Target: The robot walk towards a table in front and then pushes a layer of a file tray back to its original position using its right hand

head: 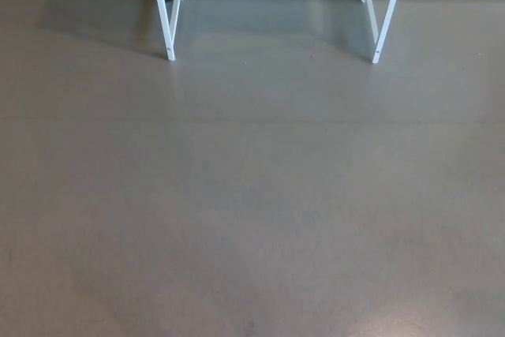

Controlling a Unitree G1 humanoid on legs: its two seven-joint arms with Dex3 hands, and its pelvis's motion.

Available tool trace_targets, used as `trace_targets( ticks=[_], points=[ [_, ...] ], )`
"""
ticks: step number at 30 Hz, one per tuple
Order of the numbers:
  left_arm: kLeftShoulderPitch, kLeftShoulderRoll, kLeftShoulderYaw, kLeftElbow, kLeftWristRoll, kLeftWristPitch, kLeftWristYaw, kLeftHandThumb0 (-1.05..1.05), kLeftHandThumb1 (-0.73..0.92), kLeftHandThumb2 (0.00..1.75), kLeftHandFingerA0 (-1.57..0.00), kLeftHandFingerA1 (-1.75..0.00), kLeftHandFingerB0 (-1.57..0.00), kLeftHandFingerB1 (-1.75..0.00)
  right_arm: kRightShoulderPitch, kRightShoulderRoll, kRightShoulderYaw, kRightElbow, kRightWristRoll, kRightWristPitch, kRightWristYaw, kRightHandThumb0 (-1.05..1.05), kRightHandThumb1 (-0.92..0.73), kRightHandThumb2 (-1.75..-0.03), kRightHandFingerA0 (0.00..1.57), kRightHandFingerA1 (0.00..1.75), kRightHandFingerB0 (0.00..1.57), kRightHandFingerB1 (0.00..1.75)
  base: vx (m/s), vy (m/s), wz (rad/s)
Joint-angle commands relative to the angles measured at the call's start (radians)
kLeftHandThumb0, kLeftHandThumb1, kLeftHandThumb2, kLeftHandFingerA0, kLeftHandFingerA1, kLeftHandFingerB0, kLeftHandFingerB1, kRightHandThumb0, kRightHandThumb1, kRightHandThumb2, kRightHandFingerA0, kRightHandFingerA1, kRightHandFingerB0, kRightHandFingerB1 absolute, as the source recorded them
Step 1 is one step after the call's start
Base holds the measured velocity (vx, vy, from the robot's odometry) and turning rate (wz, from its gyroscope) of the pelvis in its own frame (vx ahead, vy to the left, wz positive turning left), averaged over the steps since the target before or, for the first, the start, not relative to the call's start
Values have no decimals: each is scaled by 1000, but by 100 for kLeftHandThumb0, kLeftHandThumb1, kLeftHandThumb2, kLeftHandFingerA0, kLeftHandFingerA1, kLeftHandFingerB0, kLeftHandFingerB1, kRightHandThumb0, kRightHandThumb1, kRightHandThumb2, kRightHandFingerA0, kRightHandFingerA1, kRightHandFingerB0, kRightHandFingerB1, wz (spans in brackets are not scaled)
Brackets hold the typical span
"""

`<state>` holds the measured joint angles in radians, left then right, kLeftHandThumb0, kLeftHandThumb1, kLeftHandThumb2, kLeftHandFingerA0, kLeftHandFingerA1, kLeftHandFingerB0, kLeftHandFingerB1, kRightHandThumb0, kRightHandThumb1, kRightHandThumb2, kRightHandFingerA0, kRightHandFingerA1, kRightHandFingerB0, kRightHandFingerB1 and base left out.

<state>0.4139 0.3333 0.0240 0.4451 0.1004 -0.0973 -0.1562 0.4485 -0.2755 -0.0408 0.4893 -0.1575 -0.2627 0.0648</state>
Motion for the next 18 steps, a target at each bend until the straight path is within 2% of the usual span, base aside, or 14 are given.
trace_targets(
  ticks=[1,2,3,9,11,12,14,18],
  points=[
    [6,23,8,4,-7,-40,-25,-20,50,93,-41,-60,-19,-50,9,-13,-2,-1,6,-47,1,-41,-54,-57,63,39,53,37,-71,-17,10],
    [8,25,6,2,-5,-40,-24,-20,51,93,-41,-60,-19,-50,8,-12,-2,1,5,-47,-3,-41,-52,-57,62,39,53,37,-25,63,19],
    [9,26,5,-2,-5,-37,-24,-23,70,60,-49,-45,-31,-37,8,-12,-3,1,6,-46,-3,-41,-53,-57,63,39,53,37,-42,39,51],
    [18,27,0,-8,4,-31,-18,-22,69,60,-51,-45,-32,-37,11,-14,0,14,3,-54,-6,-41,-54,-57,63,40,53,37,8,76,-4],
    [23,23,2,-14,1,-28,-16,-22,69,60,-51,-45,-33,-38,12,-14,2,12,-2,-49,-7,-41,-54,-57,63,39,53,37,108,286,-31],
    [24,22,3,-15,-1,-27,-17,-22,69,60,-51,-45,-33,-38,13,-15,4,9,-4,-46,-8,-41,-54,-57,63,39,53,37,207,440,134],
    [25,24,4,-19,-3,-22,-21,-22,69,60,-51,-45,-33,-38,11,-12,4,10,-2,-47,-7,-41,-54,-57,63,39,53,37,91,647,-30],
    [24,29,-1,-15,4,-31,-21,-23,69,60,-51,-46,-33,-38,12,-11,5,14,7,-54,-4,-40,-54,-57,64,40,53,37,186,190,-5]
  ],
)
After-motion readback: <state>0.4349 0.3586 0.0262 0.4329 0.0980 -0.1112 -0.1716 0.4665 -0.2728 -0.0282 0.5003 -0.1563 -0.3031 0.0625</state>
